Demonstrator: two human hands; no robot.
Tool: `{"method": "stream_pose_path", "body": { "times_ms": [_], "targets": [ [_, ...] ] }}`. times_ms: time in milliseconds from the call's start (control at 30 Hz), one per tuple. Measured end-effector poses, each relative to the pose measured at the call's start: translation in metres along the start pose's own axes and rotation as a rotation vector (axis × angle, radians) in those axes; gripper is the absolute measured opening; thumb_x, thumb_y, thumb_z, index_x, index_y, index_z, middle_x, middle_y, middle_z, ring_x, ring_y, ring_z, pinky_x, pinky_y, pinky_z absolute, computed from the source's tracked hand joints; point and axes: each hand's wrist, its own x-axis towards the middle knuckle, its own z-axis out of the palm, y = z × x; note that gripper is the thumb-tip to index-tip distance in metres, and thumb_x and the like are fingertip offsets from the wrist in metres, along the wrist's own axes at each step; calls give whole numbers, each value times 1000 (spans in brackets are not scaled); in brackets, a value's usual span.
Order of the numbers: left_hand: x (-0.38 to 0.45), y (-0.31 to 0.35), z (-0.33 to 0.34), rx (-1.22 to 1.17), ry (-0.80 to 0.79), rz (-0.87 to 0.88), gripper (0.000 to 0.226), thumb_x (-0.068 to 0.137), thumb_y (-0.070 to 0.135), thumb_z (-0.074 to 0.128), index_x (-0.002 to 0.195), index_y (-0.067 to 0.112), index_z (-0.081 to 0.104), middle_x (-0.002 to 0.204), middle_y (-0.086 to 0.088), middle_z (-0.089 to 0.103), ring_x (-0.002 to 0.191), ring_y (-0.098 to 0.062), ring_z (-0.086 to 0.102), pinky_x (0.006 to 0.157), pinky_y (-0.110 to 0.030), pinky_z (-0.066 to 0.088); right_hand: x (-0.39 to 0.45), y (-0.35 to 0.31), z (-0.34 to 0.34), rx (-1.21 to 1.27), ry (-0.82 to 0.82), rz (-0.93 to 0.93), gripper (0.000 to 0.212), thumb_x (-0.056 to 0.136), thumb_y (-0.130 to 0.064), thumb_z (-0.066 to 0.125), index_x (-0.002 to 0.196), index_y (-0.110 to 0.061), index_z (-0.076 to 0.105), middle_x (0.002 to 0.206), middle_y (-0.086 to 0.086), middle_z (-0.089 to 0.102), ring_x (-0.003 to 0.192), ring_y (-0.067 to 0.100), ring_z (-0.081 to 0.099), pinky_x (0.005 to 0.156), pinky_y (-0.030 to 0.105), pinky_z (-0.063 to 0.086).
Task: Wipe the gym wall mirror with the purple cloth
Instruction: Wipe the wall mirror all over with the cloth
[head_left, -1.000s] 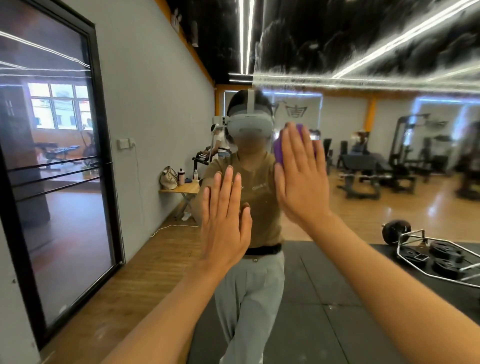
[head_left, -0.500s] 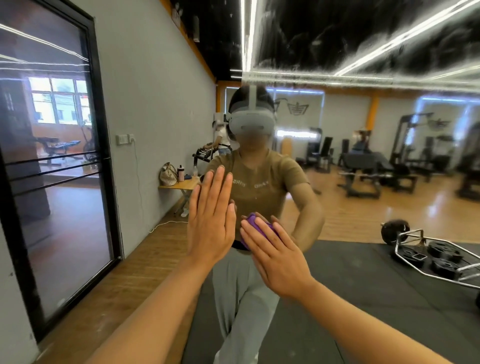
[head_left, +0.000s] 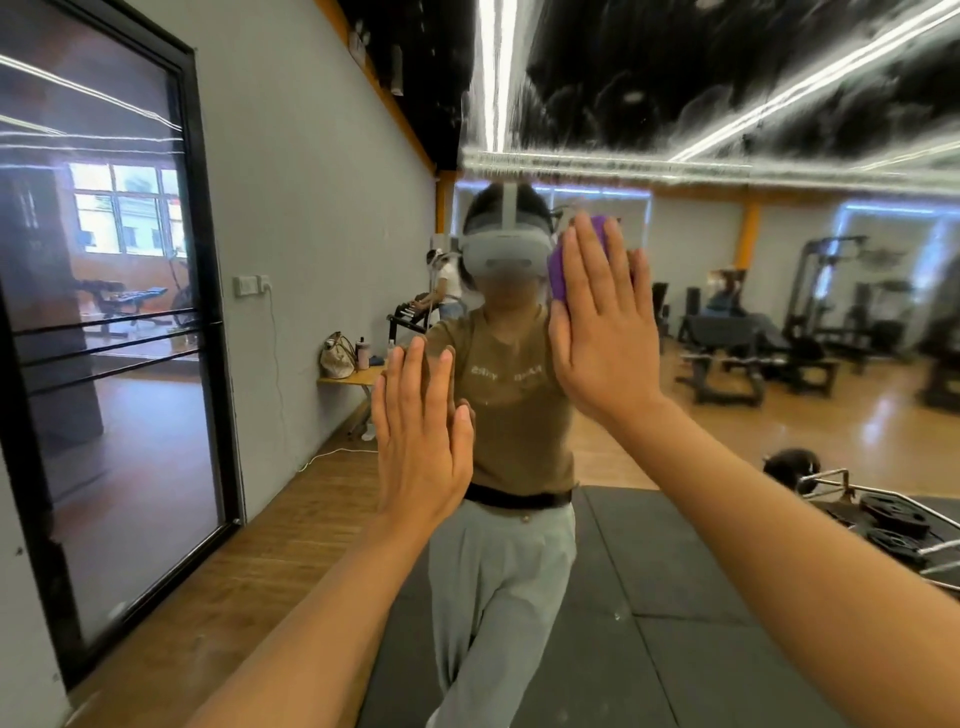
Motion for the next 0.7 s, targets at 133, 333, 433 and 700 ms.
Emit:
{"method": "stream_pose_path", "body": {
  "times_ms": [133, 333, 433, 700],
  "targets": [
    [1, 2, 2, -37, 6, 4, 63, 100, 20, 45, 158, 15, 20, 167, -13, 11, 156, -26, 1, 126, -45, 0, -73, -17, 11, 52, -49, -121, 62, 103, -25, 41, 158, -4, 24, 166, 14, 19, 154, 32, 16, 126, 46, 9],
    [3, 2, 3, 12, -17, 27, 59, 101, 21, 43, 157, 10, 27, 167, -15, 13, 156, -25, 1, 126, -42, -1, -138, -20, 17, 52, -138, -221, 61, 103, -26, 41, 158, -7, 22, 165, 11, 25, 155, 29, 15, 126, 45, 14],
    [2, 2, 3, 45, -31, 25, 60, 102, 24, 40, 158, 11, 22, 167, -13, 9, 156, -25, 0, 126, -42, -1, -132, -19, 15, 94, -145, -221, 58, 103, -25, 42, 157, -6, 29, 164, 10, 27, 154, 28, 18, 125, 45, 16],
    [1, -1, 4, 116, -63, 49, 79, 97, 48, 50, 158, 8, 20, 167, -20, 10, 155, -36, 7, 126, -49, 3, -13, -1, 0, 62, -11, -20, 58, 105, -25, 36, 158, -3, 26, 166, 14, 23, 154, 30, 16, 127, 42, 4]
  ]
}}
